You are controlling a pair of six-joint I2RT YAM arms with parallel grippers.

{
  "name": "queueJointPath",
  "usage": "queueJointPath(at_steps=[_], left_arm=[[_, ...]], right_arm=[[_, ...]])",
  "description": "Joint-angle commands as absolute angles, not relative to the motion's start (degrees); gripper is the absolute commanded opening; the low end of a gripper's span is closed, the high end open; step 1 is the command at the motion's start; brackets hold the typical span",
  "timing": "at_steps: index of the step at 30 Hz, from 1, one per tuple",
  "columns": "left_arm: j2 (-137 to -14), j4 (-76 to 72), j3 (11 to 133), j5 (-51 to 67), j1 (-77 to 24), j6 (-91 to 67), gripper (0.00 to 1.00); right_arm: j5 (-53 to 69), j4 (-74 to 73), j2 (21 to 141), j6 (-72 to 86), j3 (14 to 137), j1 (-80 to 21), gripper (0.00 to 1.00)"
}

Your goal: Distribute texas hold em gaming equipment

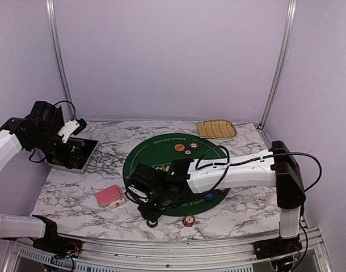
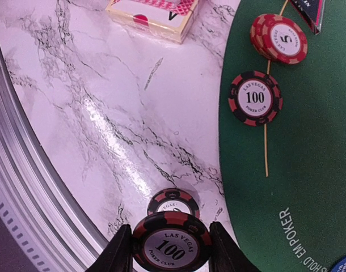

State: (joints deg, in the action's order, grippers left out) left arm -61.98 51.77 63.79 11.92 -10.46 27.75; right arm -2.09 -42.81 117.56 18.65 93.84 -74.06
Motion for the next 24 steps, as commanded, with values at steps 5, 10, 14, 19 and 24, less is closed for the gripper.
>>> queueJointPath(at_steps=[5, 10, 14, 19, 24], left_arm=[[-59.9, 53.2, 62.1, 11.7, -10.2, 29.2, 0.99], [-59.7, 53.1, 60.6, 12.5, -10.2, 29.6, 0.99], [-60.2, 53.2, 59.3, 13.9, -10.3, 30.5, 0.99], [-61.3, 53.8, 57.5, 16.8, -11.0, 31.4, 0.99], [-62.8, 53.9, 55.4, 17.8, -12.3, 32.4, 0.99]], right_arm=[[-3.5, -42.4, 110.0, 21.2, 86.3, -68.9, 0.23], [-4.5, -40.6, 105.0, 22.0, 78.0, -65.2, 0.21], [-4.9, -39.5, 103.0, 22.5, 73.7, -63.1, 0.20], [-5.1, -37.6, 102.2, 23.0, 69.3, -61.1, 0.19], [-5.0, -35.9, 102.4, 23.0, 67.3, -59.7, 0.18]])
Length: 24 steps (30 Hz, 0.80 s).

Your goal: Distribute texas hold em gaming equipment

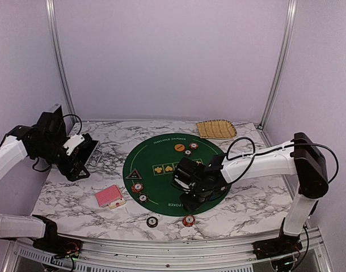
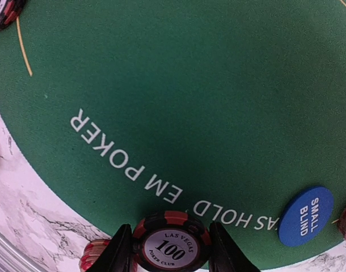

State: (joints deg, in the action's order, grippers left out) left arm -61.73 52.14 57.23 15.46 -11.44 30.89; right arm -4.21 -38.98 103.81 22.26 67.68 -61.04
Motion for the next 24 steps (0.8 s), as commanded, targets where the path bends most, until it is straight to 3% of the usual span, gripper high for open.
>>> queueJointPath(at_steps=[1, 24], left_arm=[[-62.9, 53.9, 55.1, 17.8, -12.7, 32.6, 0.99], [-66.3, 44.4, 43.6, 12.5, -26.1, 30.9, 0.99]], right_arm=[[-5.1, -35.7, 102.4, 22.9, 67.0, -59.5, 0.18], [-6.8, -33.6, 103.4, 23.8, 63.8, -56.0, 0.17]])
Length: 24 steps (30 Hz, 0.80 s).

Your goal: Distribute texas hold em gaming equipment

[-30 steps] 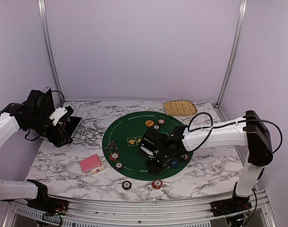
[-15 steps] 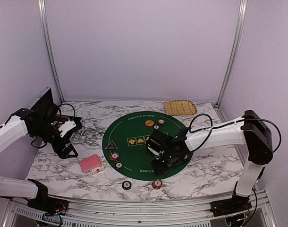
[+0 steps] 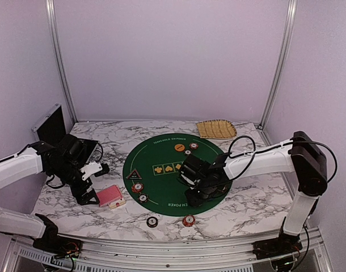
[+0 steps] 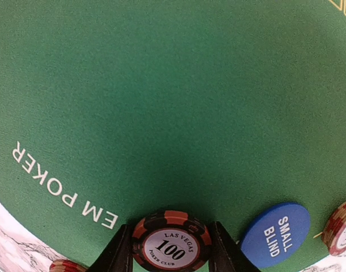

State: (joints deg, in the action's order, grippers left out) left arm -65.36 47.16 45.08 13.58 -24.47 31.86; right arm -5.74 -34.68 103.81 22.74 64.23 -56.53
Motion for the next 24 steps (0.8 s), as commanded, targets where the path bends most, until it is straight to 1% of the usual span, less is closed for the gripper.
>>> queueJointPath(at_steps=[1, 4, 7, 12, 19, 24], left_arm=[[-66.5, 44.0, 43.3, 12.3, -26.6, 30.8, 0.99], [-67.5, 42.1, 42.4, 11.4, -27.6, 30.2, 0.99], [-68.5, 40.0, 41.8, 10.2, -28.1, 29.7, 0.99], [-69.9, 37.8, 41.3, 8.3, -28.3, 31.0, 0.99], [-71.5, 37.8, 41.4, 11.2, -28.9, 34.1, 0.99], [-72.6, 37.8, 41.4, 12.0, -29.2, 35.7, 0.99]], right_arm=[[-6.7, -33.6, 103.4, 23.9, 63.7, -56.0, 0.21], [-6.7, -33.6, 103.4, 24.1, 63.4, -55.9, 0.46], [-6.7, -33.6, 103.3, 24.3, 63.6, -56.0, 0.62], [-6.8, -34.4, 102.0, 24.5, 64.5, -56.0, 0.74], [-7.5, -36.1, 99.2, 24.9, 66.9, -56.0, 0.83], [-7.5, -36.9, 97.1, 25.1, 68.6, -56.0, 0.92]])
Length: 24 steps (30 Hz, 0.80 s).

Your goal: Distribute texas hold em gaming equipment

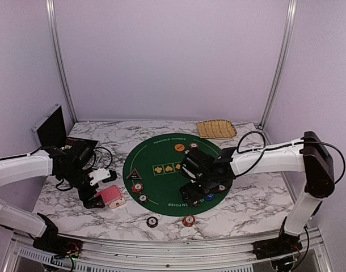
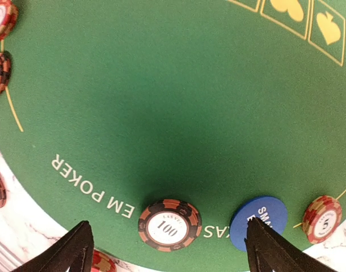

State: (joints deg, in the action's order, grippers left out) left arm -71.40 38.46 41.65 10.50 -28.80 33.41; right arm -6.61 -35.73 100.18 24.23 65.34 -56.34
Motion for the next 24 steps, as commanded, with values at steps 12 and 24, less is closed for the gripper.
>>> queueJointPath(at_steps=[12, 24], left_arm=[[-77.0, 36.7, 41.9, 10.8, -29.5, 36.9, 0.99], [-78.9, 32.9, 40.9, 9.6, -29.5, 36.5, 0.99]], right_arm=[[-7.2, -37.5, 93.8, 26.0, 70.8, -56.1, 0.99], [-6.9, -37.7, 92.9, 26.1, 71.4, -56.1, 0.99]])
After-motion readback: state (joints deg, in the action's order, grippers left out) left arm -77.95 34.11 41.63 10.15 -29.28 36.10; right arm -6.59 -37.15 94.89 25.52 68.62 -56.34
